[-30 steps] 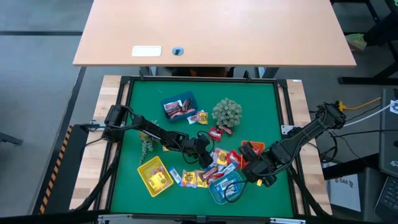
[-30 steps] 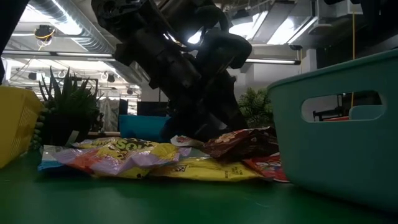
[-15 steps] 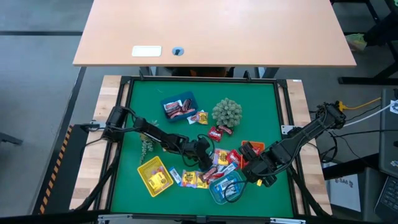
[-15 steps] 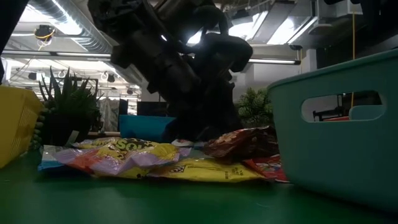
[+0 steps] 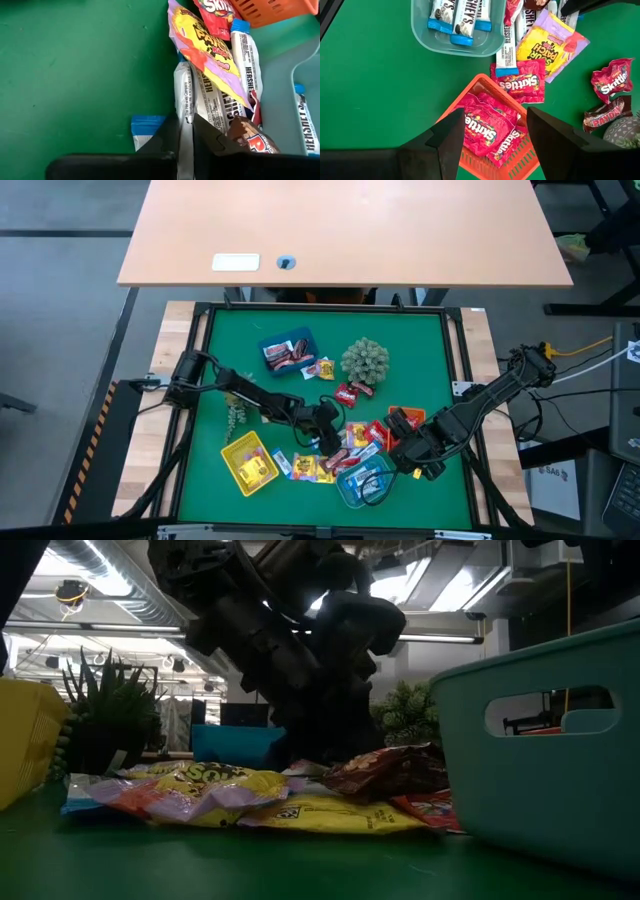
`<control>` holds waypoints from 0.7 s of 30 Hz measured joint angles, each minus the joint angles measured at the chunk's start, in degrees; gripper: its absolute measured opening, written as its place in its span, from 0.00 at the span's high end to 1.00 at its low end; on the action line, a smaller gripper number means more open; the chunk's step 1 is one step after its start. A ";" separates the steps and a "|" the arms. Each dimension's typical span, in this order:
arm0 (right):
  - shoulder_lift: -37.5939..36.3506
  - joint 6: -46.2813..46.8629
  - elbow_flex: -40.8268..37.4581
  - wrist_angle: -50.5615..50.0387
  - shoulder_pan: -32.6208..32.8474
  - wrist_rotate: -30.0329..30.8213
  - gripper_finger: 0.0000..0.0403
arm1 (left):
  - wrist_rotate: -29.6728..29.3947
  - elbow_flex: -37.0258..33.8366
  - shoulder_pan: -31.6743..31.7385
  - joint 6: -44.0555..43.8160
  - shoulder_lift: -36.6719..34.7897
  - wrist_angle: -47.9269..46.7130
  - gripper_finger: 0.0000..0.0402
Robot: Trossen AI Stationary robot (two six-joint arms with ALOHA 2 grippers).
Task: Sort candy
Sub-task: Put the white-blue chocolate into the light blue bin
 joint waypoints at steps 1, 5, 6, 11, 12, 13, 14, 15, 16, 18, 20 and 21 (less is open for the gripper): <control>0.00 0.00 0.00 -0.03 0.01 0.00 0.47 | 0.43 0.00 0.16 0.00 -0.01 0.01 0.97; 0.00 0.00 0.00 -0.53 -0.01 0.00 0.47 | 1.37 -0.11 0.71 0.07 -1.17 -0.38 0.97; 0.00 0.00 0.00 -0.67 0.00 0.00 0.47 | 1.52 -0.15 0.85 0.19 -1.69 -0.76 0.97; -0.04 -0.02 0.00 -1.75 0.01 0.00 0.47 | 1.67 -0.15 0.99 2.65 -4.12 0.35 0.96; -0.04 -0.04 0.00 -1.85 0.01 0.02 0.47 | 1.78 -0.15 0.87 2.80 -4.58 0.38 0.96; -0.04 -0.15 0.00 -1.90 0.01 0.00 0.47 | 1.82 -0.15 0.62 2.79 -5.08 0.13 0.96; -0.04 -0.17 0.00 -1.94 0.01 0.00 0.47 | 1.86 -0.15 0.41 2.74 -5.34 0.77 0.96; -0.04 -0.17 0.00 -1.97 0.00 0.01 0.47 | 1.86 -0.15 0.14 2.71 -5.54 2.65 0.96; -0.04 -0.18 0.00 -2.01 0.01 0.16 0.47 | 1.86 -0.11 -0.22 2.69 -5.82 4.04 0.96; -0.04 -0.20 0.00 -2.12 -0.01 0.53 0.47 | 1.79 -0.11 -1.17 2.67 -5.92 7.96 0.96; -0.04 -0.22 0.00 -2.08 0.01 0.96 0.47 | 1.36 -0.11 -2.34 2.67 -5.93 11.75 0.96; -0.04 -0.26 0.00 -1.96 -0.01 1.15 0.47 | 0.84 -0.11 -2.92 2.67 -5.95 13.48 0.96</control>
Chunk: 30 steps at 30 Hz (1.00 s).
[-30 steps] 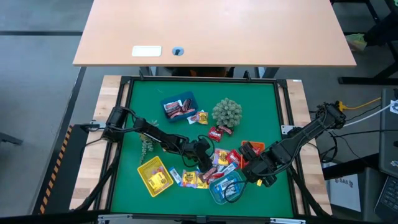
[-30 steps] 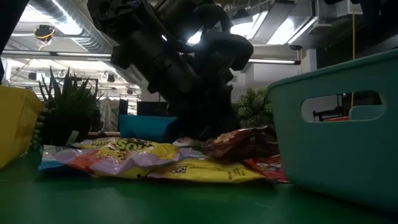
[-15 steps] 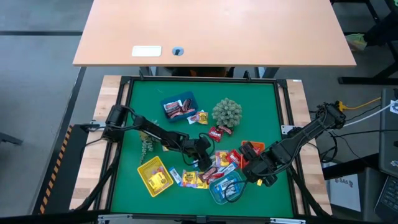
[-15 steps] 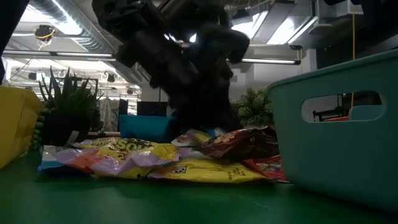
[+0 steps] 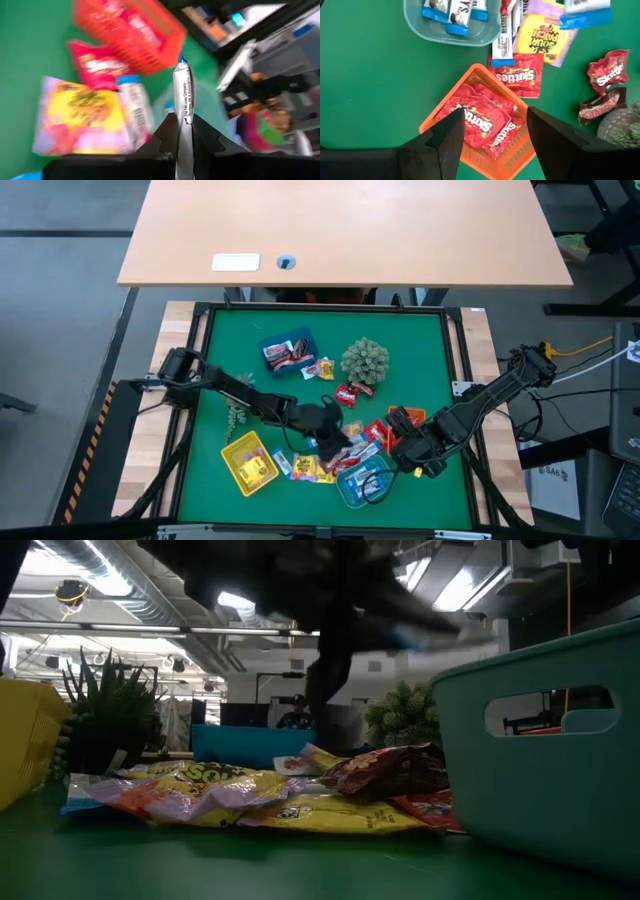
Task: Sort candy
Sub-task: Put the white-blue chocolate into the light blue bin
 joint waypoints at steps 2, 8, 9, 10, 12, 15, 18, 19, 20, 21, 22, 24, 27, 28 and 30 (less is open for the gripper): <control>0.00 0.00 0.00 0.43 0.02 0.46 0.47 | -1.34 0.00 -1.28 0.00 0.00 2.67 0.96; 0.00 -0.07 0.00 1.21 0.02 2.04 0.47 | -9.50 0.02 -5.90 0.13 0.00 5.72 0.96; 0.00 -0.09 0.00 1.20 0.02 2.47 0.47 | -10.97 0.02 -6.64 0.14 0.00 6.25 0.96; 0.00 -0.09 0.00 1.25 0.02 2.89 0.47 | -12.16 0.02 -7.33 0.13 0.00 6.95 0.96; 0.00 -0.09 0.00 1.59 0.01 3.69 0.47 | -13.53 0.02 -8.44 0.17 -0.02 8.33 0.96; 0.00 -0.89 0.00 2.78 0.00 4.71 0.47 | -15.91 0.02 -10.19 0.19 0.02 10.06 0.96; 0.00 -2.20 0.00 4.14 0.01 4.75 0.47 | -18.69 0.04 -12.01 0.20 0.71 11.85 0.96; 0.00 -2.75 0.00 4.65 0.02 4.75 0.47 | -19.36 0.04 -12.55 0.18 1.21 12.57 0.96; 0.00 -2.99 0.00 4.91 0.02 4.75 0.47 | -19.60 0.04 -12.95 0.18 1.80 13.31 0.96; 0.00 -3.16 0.00 5.19 0.02 4.75 0.47 | -19.80 0.05 -13.21 0.17 2.48 14.33 0.96; 0.00 -3.31 0.00 5.37 0.02 4.75 0.47 | -19.93 0.45 -13.34 0.18 3.11 15.00 0.96; 0.00 -3.93 0.00 5.32 0.02 4.74 0.47 | -19.91 2.62 -13.47 0.30 4.50 15.00 0.96; 0.00 -4.29 0.00 5.33 0.01 4.92 0.47 | -16.49 7.00 -13.12 1.69 7.31 15.11 0.96; 0.00 -4.29 0.00 5.32 0.02 5.09 0.47 | -14.76 8.02 -12.91 2.56 8.15 14.70 0.96; 0.00 -4.31 0.00 5.31 0.02 5.25 0.47 | -11.26 8.80 -12.21 3.28 8.80 13.03 0.96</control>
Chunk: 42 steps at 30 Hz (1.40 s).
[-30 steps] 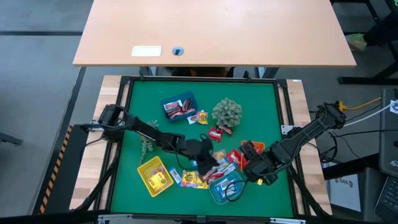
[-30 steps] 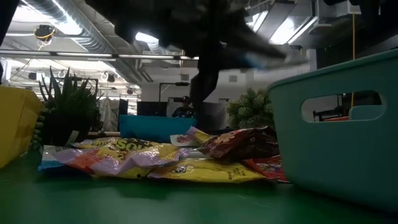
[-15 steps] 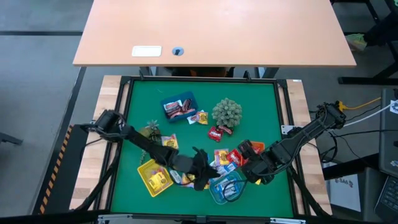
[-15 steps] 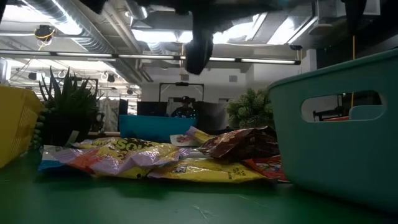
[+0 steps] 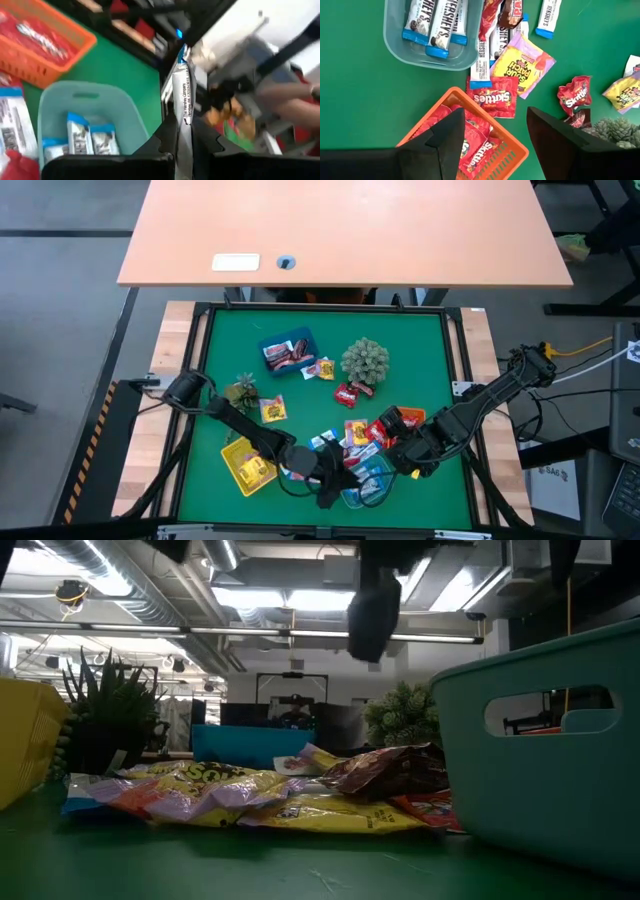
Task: Sort candy
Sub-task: Put the white-blue chocolate into the light blue bin, then put the yellow candy into the yellow bin
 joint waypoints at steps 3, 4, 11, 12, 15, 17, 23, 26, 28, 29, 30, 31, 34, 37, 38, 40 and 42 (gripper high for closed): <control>0.00 0.02 0.00 -0.02 -0.01 0.00 0.47 | 3.06 0.19 1.33 0.01 -0.04 -0.63 0.96; 0.00 0.02 0.00 -0.02 0.00 0.02 0.47 | 3.52 0.21 1.65 0.02 -0.05 -0.52 0.96; 0.00 0.02 0.00 -0.07 0.00 0.01 0.47 | 5.04 0.21 2.08 0.02 -0.05 -0.88 0.85; 0.00 0.02 0.00 -0.07 0.00 0.00 0.47 | 5.00 0.21 2.14 0.00 -0.05 -0.90 0.83; 0.02 0.02 0.00 -0.08 0.00 0.01 0.47 | 4.42 0.21 2.21 0.01 -0.07 -0.88 0.78; 0.02 0.02 0.00 -0.09 -0.02 0.02 0.47 | 4.30 0.21 2.31 0.02 -0.08 -0.91 0.75; 0.02 -0.02 0.00 -0.09 0.00 0.01 0.47 | 4.17 0.21 2.55 3.16 -0.08 -1.16 0.70; 0.02 -0.90 0.00 -0.09 -0.02 0.09 0.47 | 4.34 0.21 3.06 7.78 -0.08 -0.85 0.70; 0.02 -2.14 0.00 -0.11 -0.02 0.08 0.47 | 4.83 0.21 3.80 11.96 -0.08 0.25 0.70; 0.02 -3.02 0.00 -0.11 -0.02 0.09 0.47 | 4.95 0.21 4.18 14.04 -0.08 0.84 0.69; 0.01 -3.59 0.00 -0.16 -0.02 0.09 0.47 | 5.29 0.21 4.61 16.30 -0.10 1.49 0.69; -0.05 -4.34 0.00 -0.24 -0.02 0.09 0.47 | 5.69 0.21 5.03 18.46 -0.10 1.92 0.69; -0.36 -5.82 0.00 -0.36 -1.19 -0.04 0.47 | 6.75 0.16 6.42 24.04 -0.99 1.77 0.69; -1.42 -6.11 -0.04 -0.44 -4.02 -1.97 0.47 | 6.75 0.16 8.20 26.89 -3.38 -0.63 0.69; -1.92 -6.18 -0.04 -0.45 -5.41 -3.00 0.47 | 6.70 0.16 8.83 26.99 -4.50 -2.30 0.69; -2.57 -6.24 -0.04 -0.21 -8.31 -5.37 0.47 | 6.61 0.16 10.05 26.78 -7.05 -7.20 0.69; -3.05 -7.22 -0.04 0.41 -11.53 -9.13 0.47 | 6.58 0.16 11.19 26.64 -10.20 -14.09 0.69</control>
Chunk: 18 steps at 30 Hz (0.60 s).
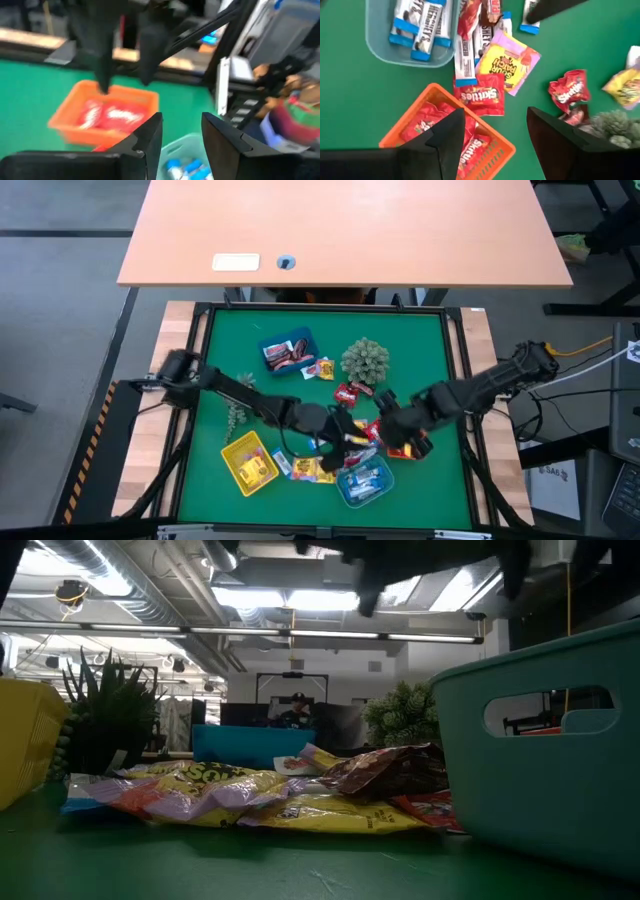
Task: Sort candy
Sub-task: Put the yellow candy into the yellow bin
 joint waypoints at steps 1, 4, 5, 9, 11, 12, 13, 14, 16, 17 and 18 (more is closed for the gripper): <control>-0.13 -0.67 0.00 0.11 -1.52 -2.18 0.47 | -0.01 0.00 0.48 0.00 -1.82 -4.44 0.69; -0.19 -3.67 0.00 2.17 -5.50 -8.25 0.47 | -0.38 0.00 1.52 -0.08 -7.44 -17.34 0.70; -0.19 -4.61 -0.02 2.94 -6.71 -9.73 0.47 | -0.41 0.00 1.75 -0.08 -9.35 -21.13 0.70; -0.17 -5.25 -1.79 10.40 -10.61 -11.83 0.47 | -0.51 0.00 1.82 0.35 -16.10 -35.36 0.70; -0.17 -5.04 -3.21 13.39 -12.10 -11.83 0.47 | -0.47 0.00 1.70 0.37 -19.58 -42.75 0.70; -0.17 -5.04 -4.05 15.22 -12.82 -11.85 0.47 | -0.49 0.00 1.58 0.35 -21.13 -46.74 0.70; -0.17 -5.04 -5.08 17.12 -13.43 -11.85 0.47 | -0.85 0.00 1.42 0.39 -22.73 -50.50 0.70; -0.17 -5.03 -6.12 18.69 -14.06 -11.83 0.47 | -1.74 0.00 1.13 0.39 -23.99 -53.82 0.70; -0.15 -5.06 -8.27 21.80 -15.15 -11.83 0.47 | -4.50 0.00 0.59 0.36 -26.20 -59.13 0.70; -0.15 -5.32 -9.30 23.77 -15.72 -11.83 0.47 | -6.28 0.00 0.14 0.32 -26.90 -61.34 0.70; -0.15 -6.17 -10.37 25.45 -16.16 -11.83 0.47 | -8.03 0.00 -0.12 0.17 -27.30 -62.62 0.70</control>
